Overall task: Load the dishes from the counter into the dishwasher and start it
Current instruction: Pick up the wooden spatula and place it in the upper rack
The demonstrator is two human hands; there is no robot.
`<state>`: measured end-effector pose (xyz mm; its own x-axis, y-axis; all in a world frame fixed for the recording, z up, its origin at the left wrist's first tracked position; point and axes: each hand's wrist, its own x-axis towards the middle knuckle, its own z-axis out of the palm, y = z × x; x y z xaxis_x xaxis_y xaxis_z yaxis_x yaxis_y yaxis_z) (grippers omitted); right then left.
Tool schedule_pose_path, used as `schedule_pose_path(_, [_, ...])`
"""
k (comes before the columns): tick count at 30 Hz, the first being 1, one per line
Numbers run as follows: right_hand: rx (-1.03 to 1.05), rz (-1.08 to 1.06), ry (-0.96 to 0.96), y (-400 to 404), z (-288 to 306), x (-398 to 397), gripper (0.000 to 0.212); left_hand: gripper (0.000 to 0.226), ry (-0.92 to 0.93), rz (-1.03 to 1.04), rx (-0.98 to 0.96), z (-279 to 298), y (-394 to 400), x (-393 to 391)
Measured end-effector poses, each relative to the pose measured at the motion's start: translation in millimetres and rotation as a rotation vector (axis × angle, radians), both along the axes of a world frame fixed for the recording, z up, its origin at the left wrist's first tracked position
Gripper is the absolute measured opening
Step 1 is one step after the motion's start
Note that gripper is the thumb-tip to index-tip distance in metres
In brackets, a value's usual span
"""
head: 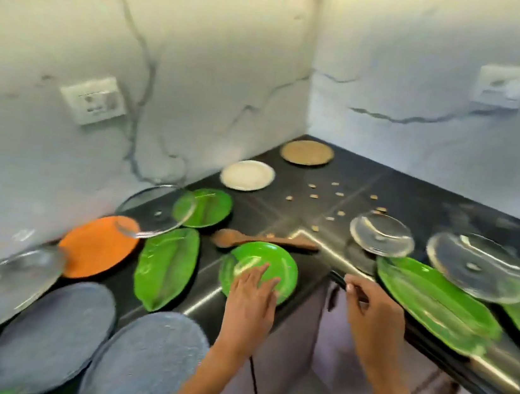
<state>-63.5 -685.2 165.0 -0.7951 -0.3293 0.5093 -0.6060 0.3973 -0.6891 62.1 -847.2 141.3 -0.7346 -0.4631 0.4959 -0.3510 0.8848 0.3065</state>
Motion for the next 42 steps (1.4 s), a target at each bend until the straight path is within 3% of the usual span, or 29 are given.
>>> schedule_pose_path(7, [0.068,0.171,-0.052,-112,-30,-32,0.015,0.021,-0.143,0.140,0.027,-14,-132,-22])
schedule_pose_path(15, [0.172,0.232,-0.108,-159,-48,-46,0.016,0.058,-0.737,0.004,-0.168,-34,-226,-71])
schedule_pose_path(18, [0.180,0.255,-0.129,-158,-51,-47,0.017,0.069,-0.834,-0.064,-0.191,-37,-242,-79])
schedule_pose_path(20, [0.176,0.254,-0.132,-155,-53,-46,0.017,0.070,-0.822,-0.096,-0.181,-39,-252,-84])
schedule_pose_path(25, [0.165,0.259,-0.163,-138,-50,-39,0.017,0.078,-0.730,-0.179,0.102,-38,-267,-89])
schedule_pose_path(29, [0.129,0.214,-0.190,-119,-49,-33,0.016,0.073,-0.628,-0.206,0.160,-30,-267,-89])
schedule_pose_path(36, [0.111,0.083,-0.157,-67,-50,-24,0.021,0.066,-0.534,-0.221,0.026,12,-255,-95])
schedule_pose_path(42, [0.090,-0.048,-0.071,2,-30,-7,0.022,0.055,-0.440,-0.336,-0.121,76,-177,-96])
